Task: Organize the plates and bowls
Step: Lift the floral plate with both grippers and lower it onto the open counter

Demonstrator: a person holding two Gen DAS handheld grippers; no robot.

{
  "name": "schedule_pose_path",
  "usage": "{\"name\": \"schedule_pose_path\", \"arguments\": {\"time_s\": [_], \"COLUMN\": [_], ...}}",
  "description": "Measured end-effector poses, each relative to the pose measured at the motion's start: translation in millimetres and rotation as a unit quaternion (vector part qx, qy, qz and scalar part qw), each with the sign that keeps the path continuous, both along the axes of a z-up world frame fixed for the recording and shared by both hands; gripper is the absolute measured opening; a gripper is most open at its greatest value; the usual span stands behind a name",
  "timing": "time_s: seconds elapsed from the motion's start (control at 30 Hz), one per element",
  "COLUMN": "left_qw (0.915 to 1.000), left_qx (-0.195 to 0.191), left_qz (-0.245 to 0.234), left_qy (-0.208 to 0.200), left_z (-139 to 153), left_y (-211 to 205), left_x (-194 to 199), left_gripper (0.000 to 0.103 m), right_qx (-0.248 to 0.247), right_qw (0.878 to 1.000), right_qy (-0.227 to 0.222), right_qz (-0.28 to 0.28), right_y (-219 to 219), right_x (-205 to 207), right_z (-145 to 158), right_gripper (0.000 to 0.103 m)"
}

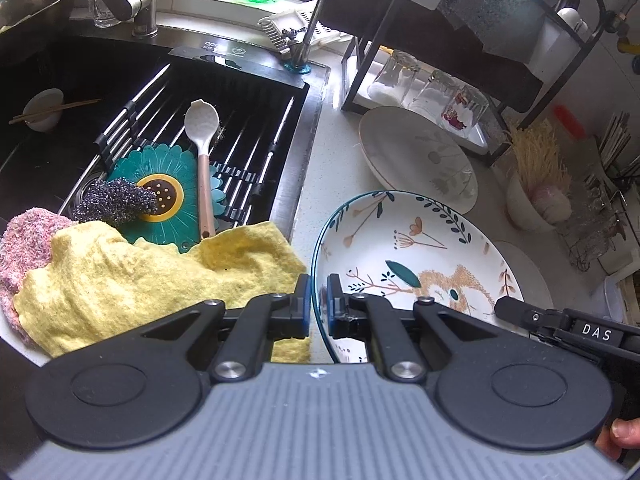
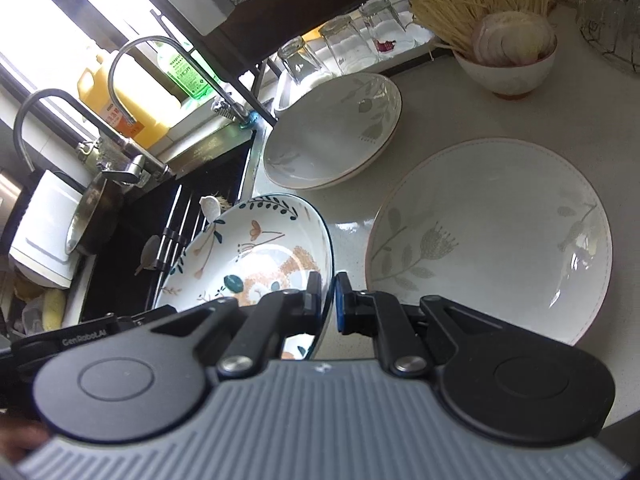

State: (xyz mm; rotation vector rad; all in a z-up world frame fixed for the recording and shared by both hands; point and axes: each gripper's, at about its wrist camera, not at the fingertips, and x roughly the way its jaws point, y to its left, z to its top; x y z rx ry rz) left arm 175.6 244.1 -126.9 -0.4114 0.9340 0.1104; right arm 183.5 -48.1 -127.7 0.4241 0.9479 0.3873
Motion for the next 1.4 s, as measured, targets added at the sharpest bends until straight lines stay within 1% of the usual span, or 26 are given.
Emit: {"name": "schedule_pose_path", "arguments": {"time_s": [0.13,0.37,0.53,0.67,0.8,0.93,1.0,1.4], "left_qw": [0.9999,0.9983,0.9967,0.9951,0.9921,0.9897,0.9883,0.9819], "left_qx": [0.000,0.009,0.004,0.001,0.004,-0.006,-0.006,0.010], "left_qz": [-0.012,-0.051,-0.077,-0.097,-0.125,-0.143,-0.151,-0.186], "left_qy": [-0.005,-0.026,-0.025,-0.019,-0.001,0.015,0.018,0.032], "left_z": [7,22,21,16,6,-6,-11,-30], "left_y": [-13,-41,-63,-80,-101,-116,-122,-146], "left_x": [9,30,46,56,67,73,76,98], "left_gripper": [0.009,0.009,0.009,0.009,0.010,0.010,0.010,0.011], "right_qx": [0.002,0.006,-0.007,-0.009,-0.015,-0.027,-0.032,-0.063], "right_qw": [1.000,0.999,0.997,0.996,0.994,0.993,0.992,0.988], "right_qy": [-0.011,-0.035,-0.046,-0.052,-0.047,-0.040,-0.039,-0.034], "right_qz": [-0.008,-0.033,-0.056,-0.077,-0.098,-0.112,-0.115,-0.136], "right_y": [-13,-41,-60,-78,-93,-106,-112,-123], "right_x": [3,5,2,-4,-10,-13,-14,-12], "right_z": [6,15,17,16,11,4,1,-14], "right_gripper": [0.010,0.010,0.010,0.010,0.010,0.010,0.010,0.010]}}
